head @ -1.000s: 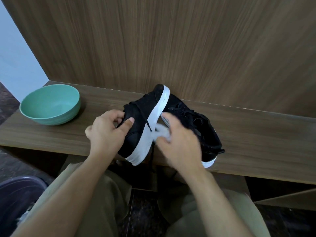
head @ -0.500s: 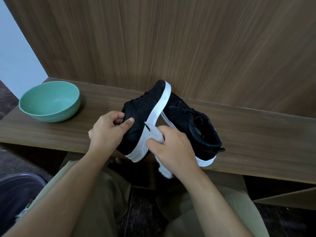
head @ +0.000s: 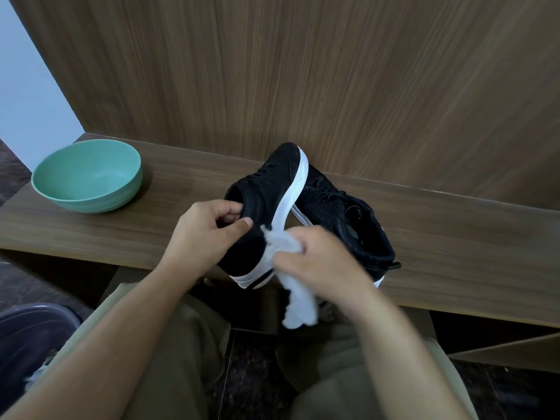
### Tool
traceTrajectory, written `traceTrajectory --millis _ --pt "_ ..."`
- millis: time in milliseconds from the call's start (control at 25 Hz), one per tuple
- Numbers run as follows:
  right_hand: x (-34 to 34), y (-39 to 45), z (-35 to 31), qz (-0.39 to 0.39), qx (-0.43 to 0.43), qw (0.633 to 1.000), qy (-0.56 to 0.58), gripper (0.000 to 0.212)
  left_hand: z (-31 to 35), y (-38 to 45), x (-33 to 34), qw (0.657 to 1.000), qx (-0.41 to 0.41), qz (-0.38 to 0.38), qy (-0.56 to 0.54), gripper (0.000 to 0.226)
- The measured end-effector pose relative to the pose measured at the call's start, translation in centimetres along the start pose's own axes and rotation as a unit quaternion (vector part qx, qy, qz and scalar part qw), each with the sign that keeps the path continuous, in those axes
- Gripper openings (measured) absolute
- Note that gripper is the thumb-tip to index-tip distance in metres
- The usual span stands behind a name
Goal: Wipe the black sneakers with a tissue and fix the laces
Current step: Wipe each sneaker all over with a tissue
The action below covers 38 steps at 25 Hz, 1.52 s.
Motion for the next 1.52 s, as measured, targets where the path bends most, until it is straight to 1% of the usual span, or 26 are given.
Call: traceTrajectory --millis 80,120,200,240,360,440,520,560,600,680,720,760,800,840,880,920,960,1040,1080,1200,1280,1360,1400,1440,1480,1520 --pt "-2.7 -0.4 1.7 -0.011 0.040 0.988 0.152 0.019 0.2 -0.4 0.8 1.000 -0.003 0.021 0.013 0.021" --pt "-3.7 -0.7 2.3 -0.010 0.052 0.980 0.194 0.021 0.4 -0.7 1.3 0.999 0.001 0.039 0.024 0.023" --pt "-4.8 -1.0 3.0 0.002 0.072 0.973 0.219 0.030 1.0 -1.3 2.2 0.996 0.023 0.065 0.055 0.020" --pt "-4.9 -1.0 3.2 0.005 0.080 0.970 0.229 0.028 1.5 -1.6 2.3 0.992 0.046 0.073 0.095 0.016" --pt "-4.4 -0.5 2.8 0.012 0.104 0.962 0.253 0.012 2.2 -1.2 1.1 0.952 0.142 0.117 0.246 0.007" --pt "-3.7 0.0 2.4 0.004 0.118 0.957 0.264 0.010 1.9 -0.9 0.5 0.938 0.134 0.124 0.295 0.009" --pt "-3.0 0.5 1.8 -0.005 0.130 0.953 0.274 0.007 1.5 -1.5 1.8 0.932 0.106 0.081 0.336 0.014" --pt "-3.1 0.7 1.6 -0.004 0.137 0.951 0.276 0.007 1.4 -1.7 2.5 0.934 0.109 0.060 0.335 0.016" --pt "-3.2 0.9 1.3 -0.003 0.143 0.950 0.277 0.008 1.7 -1.8 2.6 0.941 0.117 0.056 0.313 0.017" --pt "-4.2 1.4 1.0 0.002 0.148 0.952 0.270 0.010 2.4 -0.6 0.3 0.965 0.102 0.105 0.218 0.017" --pt "-4.9 1.7 0.9 0.006 0.148 0.954 0.262 0.009 1.9 0.7 -1.7 0.974 0.083 0.136 0.163 0.019" --pt "-5.6 2.0 0.6 0.011 0.147 0.957 0.250 0.008 0.6 2.0 -3.4 0.979 0.042 0.136 0.143 0.025" --pt "-6.3 2.4 0.3 0.013 0.141 0.961 0.236 0.008 -1.2 3.0 -4.7 0.981 -0.021 0.100 0.167 0.033" --pt "-6.9 2.7 -0.3 0.013 0.132 0.966 0.223 0.008 -3.0 3.5 -5.3 0.973 -0.085 0.048 0.207 0.038" --pt "-7.3 3.2 -0.9 0.015 0.122 0.969 0.214 0.007 -4.4 3.6 -5.4 0.961 -0.132 -0.004 0.242 0.034" --pt "-7.8 3.6 -1.5 0.018 0.114 0.971 0.208 0.008 -5.3 3.6 -5.2 0.950 -0.160 -0.039 0.265 0.021" --pt "-8.1 4.0 -2.1 0.020 0.107 0.973 0.206 0.009 -5.7 3.6 -5.1 0.943 -0.174 -0.055 0.277 0.013" --pt "-8.4 4.6 -3.3 0.022 0.093 0.973 0.210 0.011 -6.2 3.7 -5.1 0.942 -0.192 -0.060 0.267 0.022" --pt "-8.5 4.8 -3.8 0.019 0.088 0.973 0.213 0.011 -6.2 3.7 -5.4 0.942 -0.201 -0.055 0.264 0.023" --pt "-8.5 5.2 -4.8 0.002 0.084 0.971 0.226 0.013 -6.2 3.6 -5.8 0.935 -0.215 -0.066 0.274 0.019" --pt "-8.5 5.5 -5.1 -0.009 0.086 0.967 0.238 0.013 -6.1 3.0 -5.4 0.920 -0.234 -0.093 0.301 0.015" --pt "-8.4 5.6 -5.4 -0.014 0.091 0.963 0.253 0.014 -6.1 2.8 -5.0 0.910 -0.230 -0.102 0.331 0.011" --pt "-8.3 5.6 -5.6 -0.017 0.090 0.962 0.259 0.015 -5.7 2.8 -5.0 0.919 -0.213 -0.078 0.323 0.012" --pt "-8.2 5.7 -5.8 -0.023 0.085 0.961 0.261 0.015 -5.3 3.0 -5.3 0.940 -0.194 -0.035 0.277 0.012" --pt "-8.1 5.7 -6.0 -0.029 0.079 0.962 0.261 0.016 -4.6 3.1 -5.9 0.968 -0.177 0.017 0.175 0.009" --pt "-8.0 5.8 -6.2 -0.037 0.073 0.963 0.258 0.017 -3.5 3.1 -6.3 0.986 -0.156 0.054 0.037 0.006"
Point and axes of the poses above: each hand's wrist, its own y-axis towards the middle knuckle, its own x-axis out of the palm, z = x × y, the point moved 4 cm from there along y, towards the middle knuckle, and after that the axes turned 15 degrees about -y, right-handed, at the moved point
